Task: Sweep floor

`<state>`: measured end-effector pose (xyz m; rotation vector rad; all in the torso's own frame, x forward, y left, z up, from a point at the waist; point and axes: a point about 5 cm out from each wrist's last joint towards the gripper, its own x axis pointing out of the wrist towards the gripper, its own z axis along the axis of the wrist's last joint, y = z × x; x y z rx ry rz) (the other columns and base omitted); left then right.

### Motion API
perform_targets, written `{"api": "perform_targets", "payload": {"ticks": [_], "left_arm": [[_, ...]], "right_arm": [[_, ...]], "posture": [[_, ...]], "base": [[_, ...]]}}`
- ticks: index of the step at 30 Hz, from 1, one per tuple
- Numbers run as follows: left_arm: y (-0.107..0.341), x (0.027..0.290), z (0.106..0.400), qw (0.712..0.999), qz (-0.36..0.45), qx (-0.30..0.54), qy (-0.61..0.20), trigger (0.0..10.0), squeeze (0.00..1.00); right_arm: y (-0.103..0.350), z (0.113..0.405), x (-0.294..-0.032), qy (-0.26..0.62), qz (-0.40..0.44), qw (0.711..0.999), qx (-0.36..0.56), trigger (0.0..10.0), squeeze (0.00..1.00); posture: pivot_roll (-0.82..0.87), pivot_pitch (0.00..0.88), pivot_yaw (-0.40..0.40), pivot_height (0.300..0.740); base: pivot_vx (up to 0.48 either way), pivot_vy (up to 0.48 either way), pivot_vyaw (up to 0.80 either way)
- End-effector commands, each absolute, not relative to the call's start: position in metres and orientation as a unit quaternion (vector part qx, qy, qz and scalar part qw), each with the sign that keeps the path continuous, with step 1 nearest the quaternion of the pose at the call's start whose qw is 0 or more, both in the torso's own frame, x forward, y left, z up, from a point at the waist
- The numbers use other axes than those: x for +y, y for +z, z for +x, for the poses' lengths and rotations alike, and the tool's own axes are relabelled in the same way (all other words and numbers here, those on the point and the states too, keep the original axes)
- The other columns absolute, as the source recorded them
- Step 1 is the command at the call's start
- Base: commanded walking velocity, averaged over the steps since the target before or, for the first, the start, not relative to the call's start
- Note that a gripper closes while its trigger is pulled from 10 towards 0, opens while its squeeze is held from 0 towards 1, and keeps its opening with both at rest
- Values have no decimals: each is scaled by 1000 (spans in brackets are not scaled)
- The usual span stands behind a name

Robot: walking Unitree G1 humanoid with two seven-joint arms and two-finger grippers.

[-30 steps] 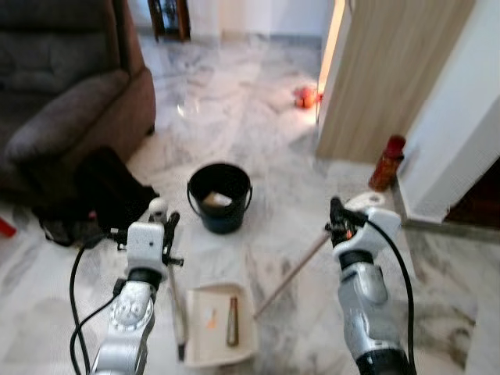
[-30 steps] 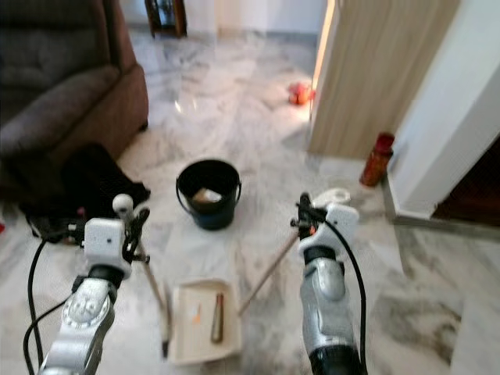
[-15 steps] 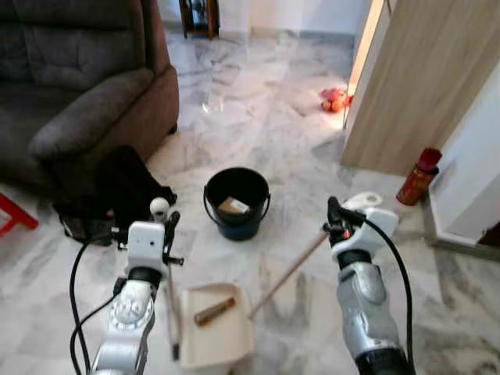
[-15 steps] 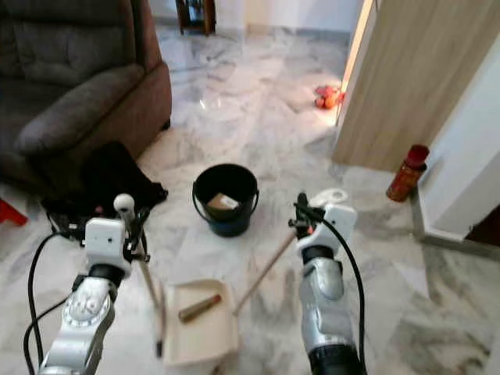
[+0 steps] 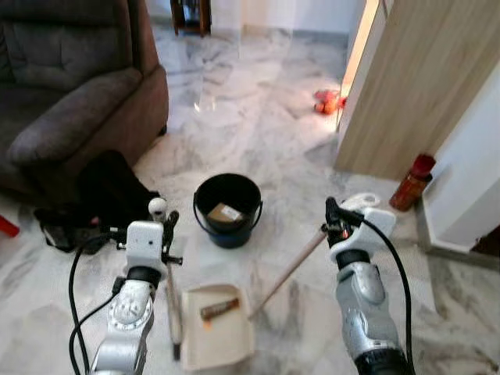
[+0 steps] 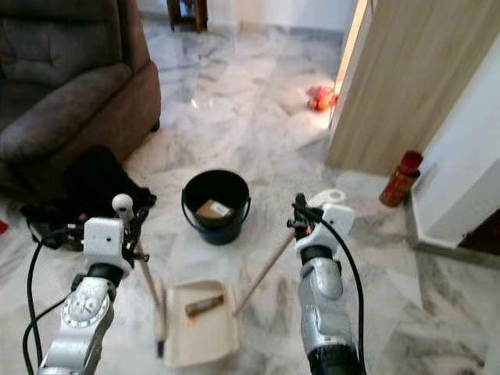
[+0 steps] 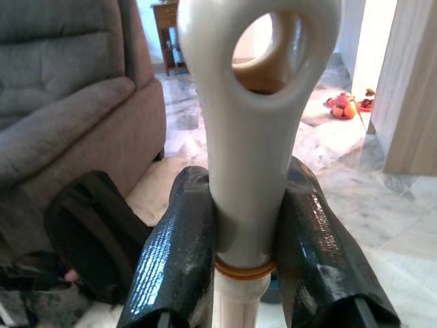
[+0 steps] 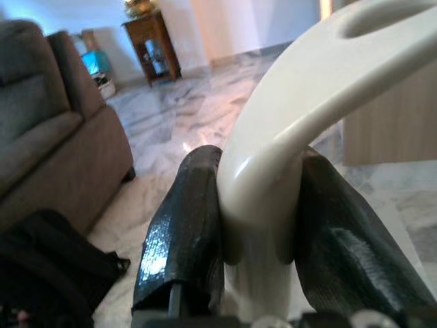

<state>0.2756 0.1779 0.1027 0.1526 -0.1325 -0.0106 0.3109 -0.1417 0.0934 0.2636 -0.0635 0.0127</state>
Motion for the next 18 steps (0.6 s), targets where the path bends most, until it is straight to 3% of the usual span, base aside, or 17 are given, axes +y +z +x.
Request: {"api": "perform_targets", "payload": {"ticks": [1, 18], "left_arm": [[113, 179, 277, 992, 85, -89, -3, 10000, 0], [112, 179, 276, 992, 87, -89, -7, 10000, 0]], "right_arm": [[105, 313, -139, 12, 148, 987, -58, 10000, 0], [106, 314, -137, 21, 151, 987, -60, 10000, 0]], "posture": [[165, 77, -3, 740], [166, 55, 0, 740]], "base": [[289, 0, 0], [288, 0, 0]]}}
